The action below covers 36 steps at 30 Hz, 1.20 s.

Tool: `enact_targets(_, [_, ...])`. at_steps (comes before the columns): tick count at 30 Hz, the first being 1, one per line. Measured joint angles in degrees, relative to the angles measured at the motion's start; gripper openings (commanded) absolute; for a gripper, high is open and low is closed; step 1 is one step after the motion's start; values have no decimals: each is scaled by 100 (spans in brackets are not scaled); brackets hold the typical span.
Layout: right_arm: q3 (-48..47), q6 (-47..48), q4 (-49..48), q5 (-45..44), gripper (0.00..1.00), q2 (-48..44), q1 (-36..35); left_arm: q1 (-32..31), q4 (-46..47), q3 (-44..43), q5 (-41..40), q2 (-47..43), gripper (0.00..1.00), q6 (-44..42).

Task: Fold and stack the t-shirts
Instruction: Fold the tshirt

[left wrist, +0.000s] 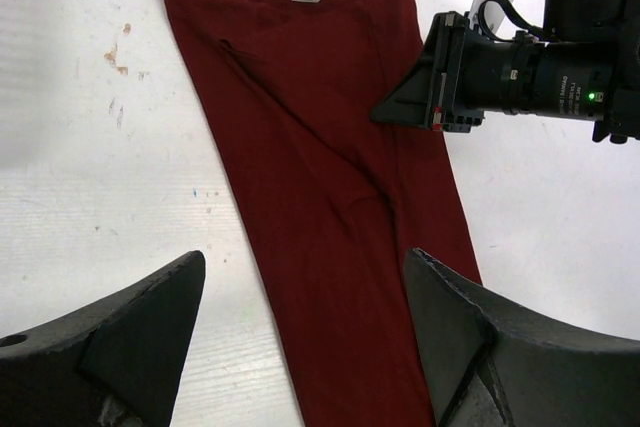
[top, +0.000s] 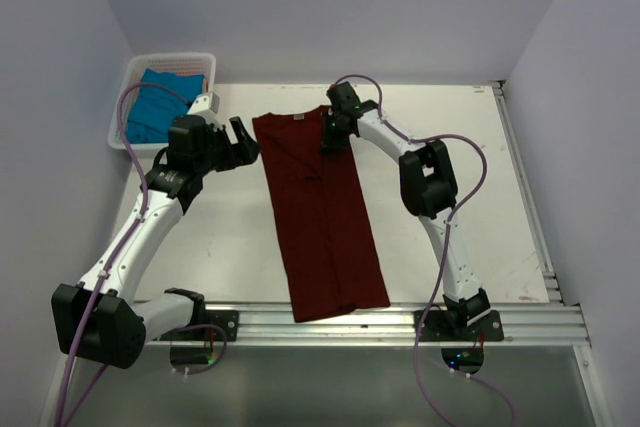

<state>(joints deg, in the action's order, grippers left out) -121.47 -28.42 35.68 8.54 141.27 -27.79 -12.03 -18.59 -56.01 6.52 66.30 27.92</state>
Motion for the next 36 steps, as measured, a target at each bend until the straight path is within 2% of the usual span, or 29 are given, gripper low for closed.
enact_targets(2, [2, -2, -15, 2, 0, 0, 7, 0, 0, 0, -22, 0, 84, 0])
enact_targets(14, [111, -39, -155, 70, 0, -20, 11, 0, -15, 63, -118, 0, 83, 0])
enact_targets(36, [1934, -186, -2302, 1460, 0, -804, 33, 0, 7, 195, -212, 85, 83, -2])
